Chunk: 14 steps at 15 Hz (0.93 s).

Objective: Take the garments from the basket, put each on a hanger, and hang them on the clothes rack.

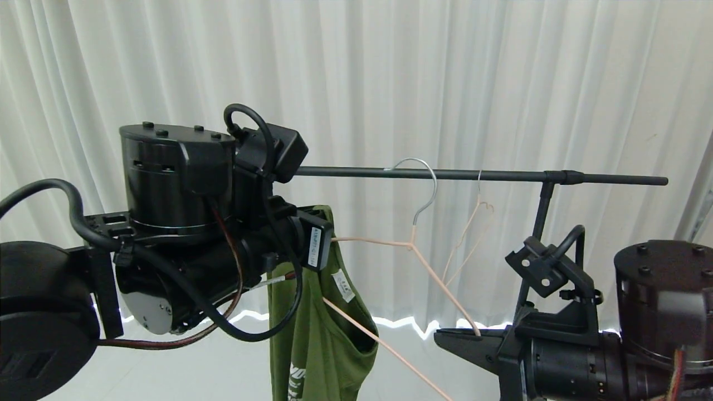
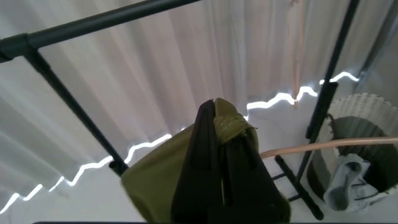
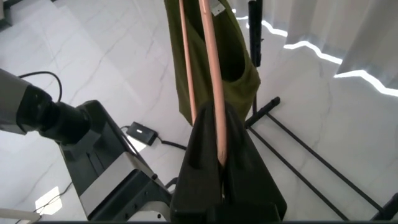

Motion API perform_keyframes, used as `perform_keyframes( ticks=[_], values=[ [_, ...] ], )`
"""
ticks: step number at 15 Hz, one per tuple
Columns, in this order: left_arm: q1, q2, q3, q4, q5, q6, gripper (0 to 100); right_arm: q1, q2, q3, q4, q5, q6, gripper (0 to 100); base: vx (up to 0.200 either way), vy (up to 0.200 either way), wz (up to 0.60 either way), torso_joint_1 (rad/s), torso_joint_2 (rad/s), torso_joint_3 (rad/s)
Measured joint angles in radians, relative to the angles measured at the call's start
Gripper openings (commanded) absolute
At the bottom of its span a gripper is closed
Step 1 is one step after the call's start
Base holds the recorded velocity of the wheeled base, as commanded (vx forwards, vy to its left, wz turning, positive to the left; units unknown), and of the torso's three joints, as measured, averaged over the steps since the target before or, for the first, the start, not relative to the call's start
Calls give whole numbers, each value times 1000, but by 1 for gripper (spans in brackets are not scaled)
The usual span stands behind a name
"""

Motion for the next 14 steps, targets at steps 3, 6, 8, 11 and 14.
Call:
perform_keyframes(
  ticks=[3, 6, 8, 11, 14],
  values=[
    [-48, -11, -10, -2, -2, 1, 0, 13, 17, -1, -13, 2, -2, 0, 0, 0, 0, 0, 0, 0],
    [-98, -15, -17, -27, -6, 5, 0, 36, 29, -1, -28, 3, -4, 0, 0, 0, 0, 0, 0, 0],
    [-116, -15, -19, -42, -34, 10, 0, 40, 36, -1, -51, 2, -5, 0, 0, 0, 0, 0, 0, 0],
    [-144, -19, -20, -45, -77, 11, 0, 41, 59, -10, -77, 1, -6, 0, 0, 0, 0, 0, 0, 0],
    [-159, -20, -21, -44, -76, 6, 0, 40, 74, -19, -79, 1, -5, 0, 0, 0, 0, 0, 0, 0]
  ],
)
